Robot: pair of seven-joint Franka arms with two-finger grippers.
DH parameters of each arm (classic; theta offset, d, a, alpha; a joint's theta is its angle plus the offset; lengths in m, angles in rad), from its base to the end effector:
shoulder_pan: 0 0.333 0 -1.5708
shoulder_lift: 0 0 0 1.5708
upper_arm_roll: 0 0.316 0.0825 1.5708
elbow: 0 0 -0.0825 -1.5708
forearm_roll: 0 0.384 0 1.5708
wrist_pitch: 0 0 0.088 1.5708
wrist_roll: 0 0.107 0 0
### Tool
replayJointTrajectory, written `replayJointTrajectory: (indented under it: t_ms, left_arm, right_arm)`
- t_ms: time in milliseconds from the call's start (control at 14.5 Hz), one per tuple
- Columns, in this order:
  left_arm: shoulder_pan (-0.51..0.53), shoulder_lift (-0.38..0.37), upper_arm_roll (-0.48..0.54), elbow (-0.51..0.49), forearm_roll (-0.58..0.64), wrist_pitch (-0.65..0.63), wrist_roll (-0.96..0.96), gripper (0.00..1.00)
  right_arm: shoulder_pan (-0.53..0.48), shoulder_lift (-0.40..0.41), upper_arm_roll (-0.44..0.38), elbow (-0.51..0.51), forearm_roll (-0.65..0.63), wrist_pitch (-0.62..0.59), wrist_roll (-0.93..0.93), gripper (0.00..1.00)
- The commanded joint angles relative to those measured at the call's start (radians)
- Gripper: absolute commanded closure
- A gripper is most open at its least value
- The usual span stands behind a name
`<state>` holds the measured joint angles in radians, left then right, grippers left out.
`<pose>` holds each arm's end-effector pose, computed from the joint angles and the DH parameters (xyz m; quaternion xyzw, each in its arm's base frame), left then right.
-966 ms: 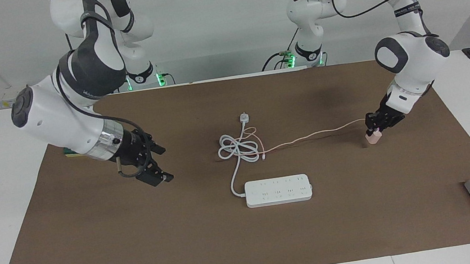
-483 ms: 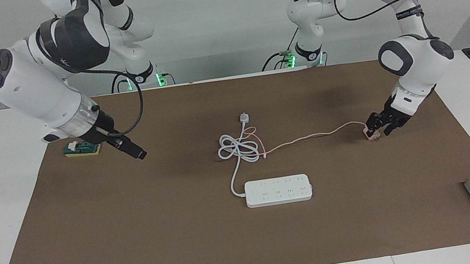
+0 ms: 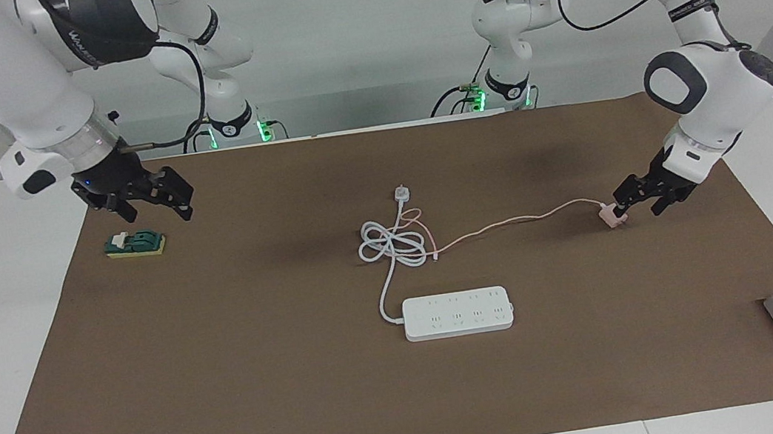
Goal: Unplug charger and place it aside
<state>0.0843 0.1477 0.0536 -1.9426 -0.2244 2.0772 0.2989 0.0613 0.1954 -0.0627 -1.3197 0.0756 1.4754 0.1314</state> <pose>0.5857 0.0689 0.4074 0.9953 -0.0254 0.0142 0.0928 0.6047 0.0121 0.6207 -0.9973 0.0630 0.0217 0.0303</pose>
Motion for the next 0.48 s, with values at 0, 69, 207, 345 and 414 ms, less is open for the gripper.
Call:
replayJointTrajectory:
  t_ms: [0,69,207,345,414]
  left_arm:
    - [0.029,0.036,-0.003,0.202,0.117,-0.223,-0.123,0.0]
    - [0.028,0.039,-0.001,0.25,0.132,-0.285,-0.156,0.0]
    - [0.02,0.029,0.0,0.313,0.157,-0.348,-0.243,0.0]
    - [0.014,-0.006,0.0,0.324,0.171,-0.359,-0.39,0.0]
    - [0.012,-0.032,0.0,0.317,0.195,-0.374,-0.411,0.0]
  right_arm:
    - [-0.011,-0.088,0.009,-0.099,-0.037,0.008,-0.098,0.0]
    - [-0.011,-0.109,0.009,-0.124,-0.039,0.008,-0.107,0.0]
    - [-0.009,-0.171,0.009,-0.191,-0.065,0.011,-0.113,0.0]
    - [-0.009,-0.206,0.011,-0.226,-0.085,0.011,-0.115,0.0]
    - [-0.009,-0.214,0.011,-0.236,-0.085,0.011,-0.115,0.0]
